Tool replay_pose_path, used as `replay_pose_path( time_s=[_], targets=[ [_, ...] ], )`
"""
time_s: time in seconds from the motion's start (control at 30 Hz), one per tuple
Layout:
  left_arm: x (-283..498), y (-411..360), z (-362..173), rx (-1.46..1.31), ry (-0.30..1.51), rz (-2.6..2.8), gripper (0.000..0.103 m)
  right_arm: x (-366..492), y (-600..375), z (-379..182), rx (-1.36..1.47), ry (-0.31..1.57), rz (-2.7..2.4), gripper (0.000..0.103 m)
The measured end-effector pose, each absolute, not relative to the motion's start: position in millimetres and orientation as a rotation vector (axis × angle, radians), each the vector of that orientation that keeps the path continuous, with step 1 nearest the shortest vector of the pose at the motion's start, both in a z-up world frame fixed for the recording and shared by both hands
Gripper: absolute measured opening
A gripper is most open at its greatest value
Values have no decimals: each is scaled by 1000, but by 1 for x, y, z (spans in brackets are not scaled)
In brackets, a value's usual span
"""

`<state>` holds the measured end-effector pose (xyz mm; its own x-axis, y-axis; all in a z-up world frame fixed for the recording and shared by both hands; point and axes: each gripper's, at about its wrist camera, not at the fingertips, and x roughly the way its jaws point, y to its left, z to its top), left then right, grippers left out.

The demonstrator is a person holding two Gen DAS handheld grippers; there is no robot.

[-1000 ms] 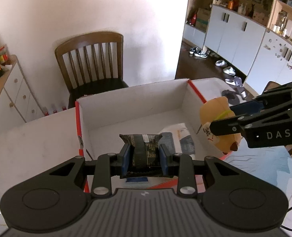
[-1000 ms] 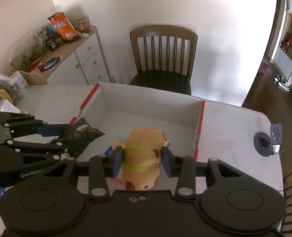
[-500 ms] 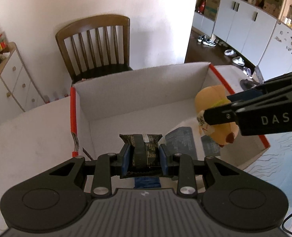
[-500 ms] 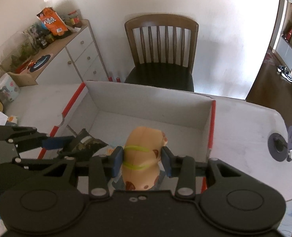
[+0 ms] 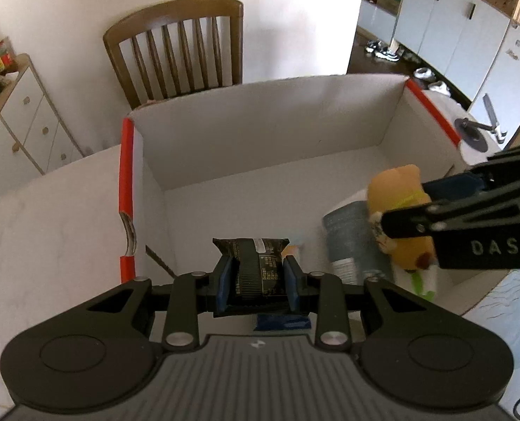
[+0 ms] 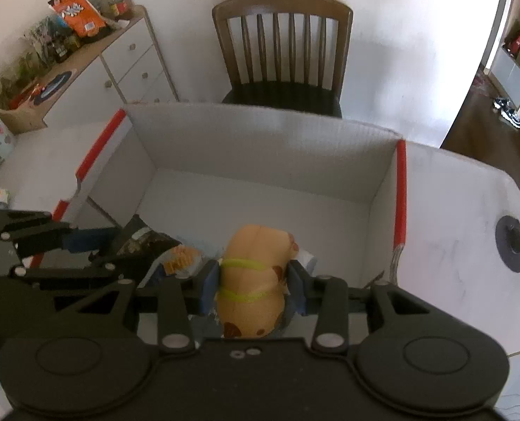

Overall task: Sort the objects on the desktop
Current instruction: 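Lift and carry the black bag and tan toy with both tools toward the red box, then open the left tool to drop the black bag while the right tool releases the tan toy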

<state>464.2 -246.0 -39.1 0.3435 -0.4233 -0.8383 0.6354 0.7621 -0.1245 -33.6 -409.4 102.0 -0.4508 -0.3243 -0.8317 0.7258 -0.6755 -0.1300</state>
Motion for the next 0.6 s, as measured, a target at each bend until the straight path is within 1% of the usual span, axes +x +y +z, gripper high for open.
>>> replay_pose_path(
  time_s=[0.37, 0.43, 0.5, 0.57, 0.6],
  targets=[
    [465, -252, -53, 283, 1070, -708, 30, -37, -396, 87, 1133, 659, -2180, 42],
    [467, -254, -56, 281, 1085, -710, 30, -36, -395, 88, 1130, 655, -2182, 44],
    [467, -255, -57, 285, 1089, -707, 30, -36, -394, 88, 1133, 654, -2185, 44],
    [467, -255, -57, 288, 1094, -710, 30, -36, -392, 89, 1134, 649, -2193, 48],
    [467, -255, -56, 288, 1096, -709, 30, -36, -391, 90, 1135, 644, -2199, 52]
  ],
)
